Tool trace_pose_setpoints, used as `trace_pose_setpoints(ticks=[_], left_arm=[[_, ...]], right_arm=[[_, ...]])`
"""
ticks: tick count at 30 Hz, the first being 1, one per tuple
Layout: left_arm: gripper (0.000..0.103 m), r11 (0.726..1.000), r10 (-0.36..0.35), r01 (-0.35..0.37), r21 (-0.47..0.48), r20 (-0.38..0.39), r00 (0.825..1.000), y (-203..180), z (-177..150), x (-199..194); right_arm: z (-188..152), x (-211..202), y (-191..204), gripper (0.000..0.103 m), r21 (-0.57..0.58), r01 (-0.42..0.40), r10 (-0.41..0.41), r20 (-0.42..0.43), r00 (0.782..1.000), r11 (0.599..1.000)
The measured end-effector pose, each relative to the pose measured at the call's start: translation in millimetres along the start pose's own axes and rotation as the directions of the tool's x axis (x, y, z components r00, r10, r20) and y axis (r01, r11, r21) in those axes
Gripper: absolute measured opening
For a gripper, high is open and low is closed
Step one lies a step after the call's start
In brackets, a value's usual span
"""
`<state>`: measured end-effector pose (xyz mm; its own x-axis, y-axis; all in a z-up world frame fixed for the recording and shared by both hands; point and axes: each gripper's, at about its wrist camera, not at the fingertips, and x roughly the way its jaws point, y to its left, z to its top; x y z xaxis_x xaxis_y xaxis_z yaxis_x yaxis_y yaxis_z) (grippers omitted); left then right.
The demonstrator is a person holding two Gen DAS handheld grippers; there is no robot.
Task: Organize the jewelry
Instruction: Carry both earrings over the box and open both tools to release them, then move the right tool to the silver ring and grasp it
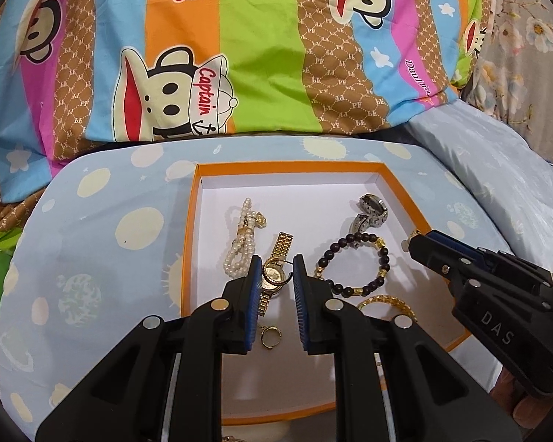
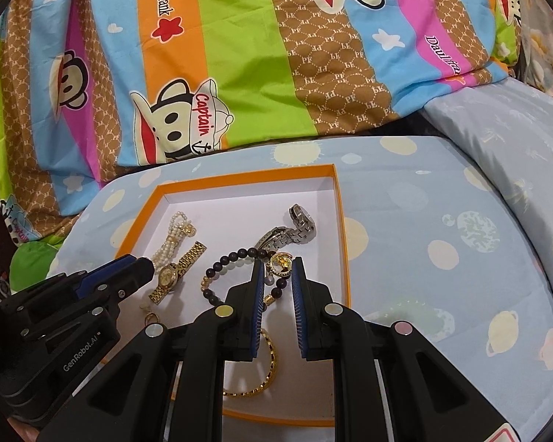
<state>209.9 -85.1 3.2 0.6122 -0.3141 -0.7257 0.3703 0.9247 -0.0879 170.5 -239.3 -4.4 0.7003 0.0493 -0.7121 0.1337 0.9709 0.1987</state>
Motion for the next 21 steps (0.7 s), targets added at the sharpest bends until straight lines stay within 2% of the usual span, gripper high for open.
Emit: trace_pose_setpoints(ticks=[6,8,10,13,17,21], left_arm=[[0.018,1.000,-0.002,0.002,0.003,0.001,1.000,-1.2,-2.6,4.9],[0.025,1.000,-0.005,0.005,0.000,0.007,1.000,-0.6,-2.5,3.3],[0.039,1.000,-0.009,0.010,-0.016,0.024,1.000,2.2,-1.1,-1.9],[0.048,0.999,-0.011,0.013,-0.041,0.056,0.998,10.3,2.3,-16.4],[0.049,0.997,-0.004,0.011,-0.079,0.085,0.996,27.2,-1.7,-41.8],[0.049,0.995,0.027,-0.017,-0.103,0.096,0.995,46.4,-24.7,-68.5]], right_arm=[[-2.2,3.6,-2.8,0.016,0.003,0.001,-0.001,0.011,1.000,1.000],[-1.8,1.4,-3.3,0.021,0.005,0.004,-0.004,0.021,1.000,1.000],[-0.4,-4.9,-3.6,0.027,0.006,0.011,-0.011,0.041,0.999,1.000],[1.7,-22.4,-4.9,0.031,0.009,0.024,-0.025,0.082,0.996,1.000],[-6.6,-53.6,-8.4,0.036,0.011,0.026,-0.027,0.119,0.993,1.000],[-31.9,-80.8,-10.2,0.043,0.008,0.030,-0.030,0.128,0.991,1.000]])
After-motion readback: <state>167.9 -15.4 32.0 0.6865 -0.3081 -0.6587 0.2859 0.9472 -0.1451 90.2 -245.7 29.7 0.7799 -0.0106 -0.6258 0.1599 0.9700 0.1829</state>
